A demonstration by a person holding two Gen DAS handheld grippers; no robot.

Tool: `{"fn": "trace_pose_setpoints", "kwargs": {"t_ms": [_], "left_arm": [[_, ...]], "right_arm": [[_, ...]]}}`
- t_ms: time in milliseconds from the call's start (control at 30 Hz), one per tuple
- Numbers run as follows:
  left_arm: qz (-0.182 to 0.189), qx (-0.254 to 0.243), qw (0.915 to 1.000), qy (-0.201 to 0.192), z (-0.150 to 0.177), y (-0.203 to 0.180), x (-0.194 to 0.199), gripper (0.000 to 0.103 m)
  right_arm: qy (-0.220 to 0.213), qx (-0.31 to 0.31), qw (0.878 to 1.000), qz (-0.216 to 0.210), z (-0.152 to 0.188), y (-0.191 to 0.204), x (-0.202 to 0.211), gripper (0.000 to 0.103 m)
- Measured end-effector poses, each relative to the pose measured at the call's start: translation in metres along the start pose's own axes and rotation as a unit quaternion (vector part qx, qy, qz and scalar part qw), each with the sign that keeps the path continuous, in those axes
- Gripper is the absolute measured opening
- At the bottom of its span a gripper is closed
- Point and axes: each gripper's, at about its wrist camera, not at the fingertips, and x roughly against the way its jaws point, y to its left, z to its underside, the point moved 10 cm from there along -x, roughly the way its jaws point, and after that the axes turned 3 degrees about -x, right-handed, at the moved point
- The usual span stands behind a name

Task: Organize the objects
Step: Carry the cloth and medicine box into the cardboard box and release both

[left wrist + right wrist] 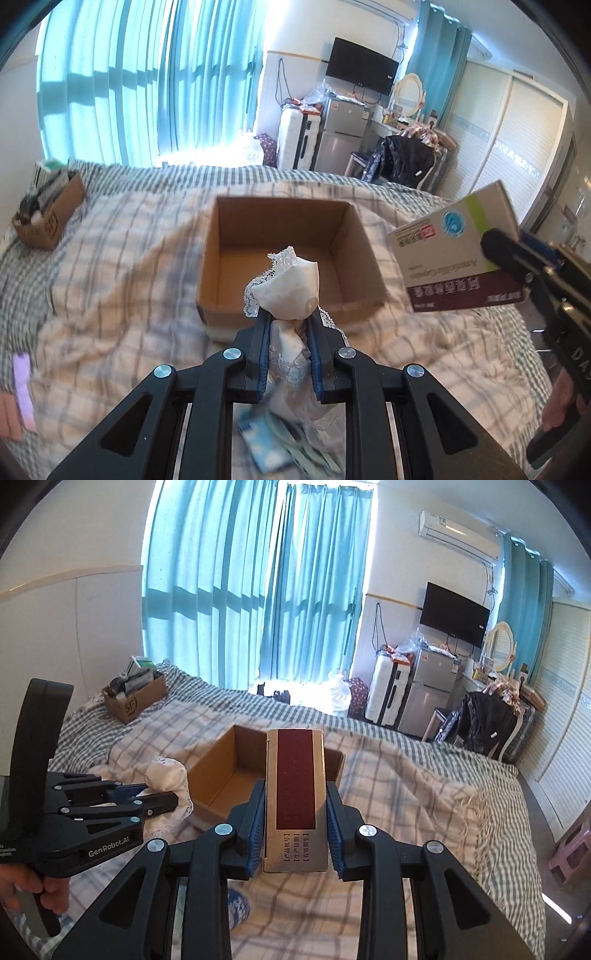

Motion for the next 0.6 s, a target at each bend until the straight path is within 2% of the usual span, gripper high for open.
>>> {"fn": "trace_pose_setpoints", "kwargs": {"t_ms": [133, 300, 433, 600], "left_arm": [[0.012, 0.007, 0.9999, -0.004, -0.026, 0.006, -0.017, 0.018], [0.019, 0.008, 0.9998, -0.001, -0.05, 0.012, -0.048, 0.018], [0.021, 0.006, 0.9997, 0.007, -0.059, 0.014, -0.077, 0.018], [0.019, 0.002, 0.9994, 0.028, -0.056, 0.018, -0.116, 0.018]], "right_arm": [[-0.002, -0.006, 1.0, -0.006, -0.028, -0.007, -0.026, 0.029], [0.01, -0.002, 1.0, -0.005, -0.048, -0.011, -0.065, 0.029], [0.022, -0.008, 1.0, -0.001, -0.053, -0.018, -0.1, 0.029], [0.045, -0.018, 0.999, 0.002, -0.041, -0.026, -0.142, 0.029]]}}
